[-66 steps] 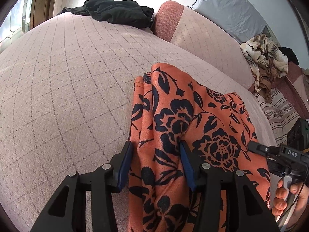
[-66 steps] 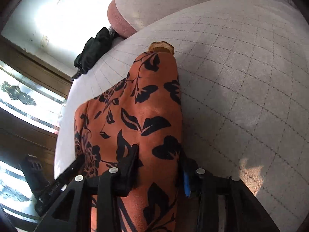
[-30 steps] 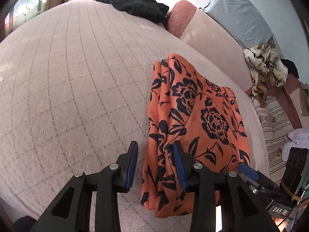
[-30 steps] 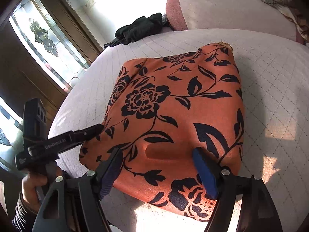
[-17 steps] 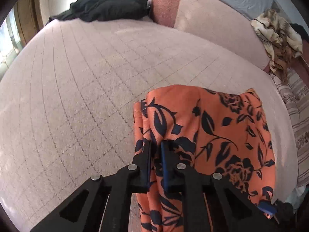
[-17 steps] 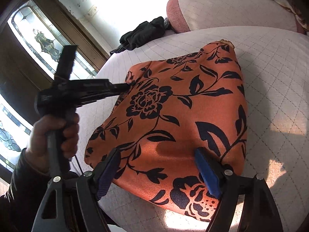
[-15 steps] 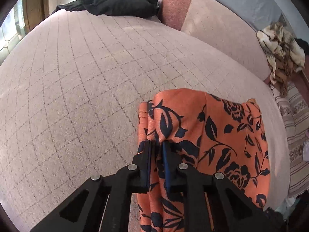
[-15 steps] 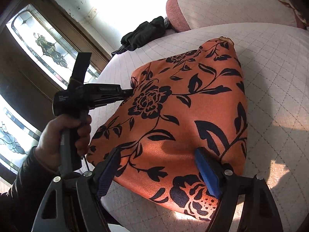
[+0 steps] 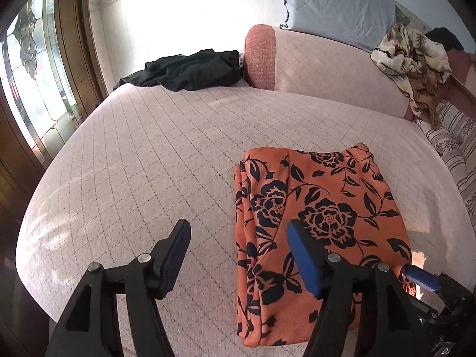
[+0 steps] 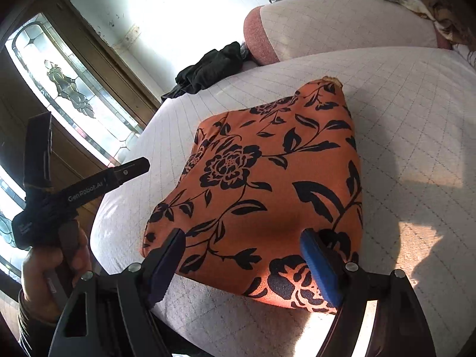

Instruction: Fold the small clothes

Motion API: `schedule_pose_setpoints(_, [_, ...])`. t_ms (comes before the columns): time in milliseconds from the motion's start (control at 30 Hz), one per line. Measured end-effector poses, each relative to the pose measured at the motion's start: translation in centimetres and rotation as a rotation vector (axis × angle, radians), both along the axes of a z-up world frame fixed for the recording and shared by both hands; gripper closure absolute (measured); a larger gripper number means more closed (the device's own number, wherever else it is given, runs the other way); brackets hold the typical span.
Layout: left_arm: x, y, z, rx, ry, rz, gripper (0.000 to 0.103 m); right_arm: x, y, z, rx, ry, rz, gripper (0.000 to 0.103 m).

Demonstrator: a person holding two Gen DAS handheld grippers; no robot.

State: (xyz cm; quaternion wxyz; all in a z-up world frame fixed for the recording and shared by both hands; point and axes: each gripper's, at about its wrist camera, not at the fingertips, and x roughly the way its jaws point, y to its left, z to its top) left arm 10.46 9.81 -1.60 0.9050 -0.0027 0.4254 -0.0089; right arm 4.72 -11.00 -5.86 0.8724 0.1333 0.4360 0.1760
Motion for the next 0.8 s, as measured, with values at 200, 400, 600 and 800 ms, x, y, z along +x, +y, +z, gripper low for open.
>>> schedule_pose_setpoints(200, [-1.2, -0.9, 0.4, 0.004, -0.01, -0.018, 0.031, -2.5, -1.6, 1.0, 0.0, -0.026, -0.065, 0.021])
schedule_pose_setpoints(400, [-2.1, -0.7, 0.3, -0.009, -0.008, -0.014, 0.031, -3.9, -3.3, 0.6, 0.001, -0.009, -0.119, 0.021])
schedule_pose_setpoints(600, [-2.8, -0.1, -1.3, -0.009, 0.016, 0.005, 0.026, -4.6, -4.7, -0.3, 0.011, 0.01, -0.158, 0.021])
schedule_pose_setpoints(800, [-2.5, 0.1, -4.8, -0.042, 0.103, 0.01, 0.026, -4.3, -6.6, -1.3, 0.064, 0.045, -0.216, 0.021])
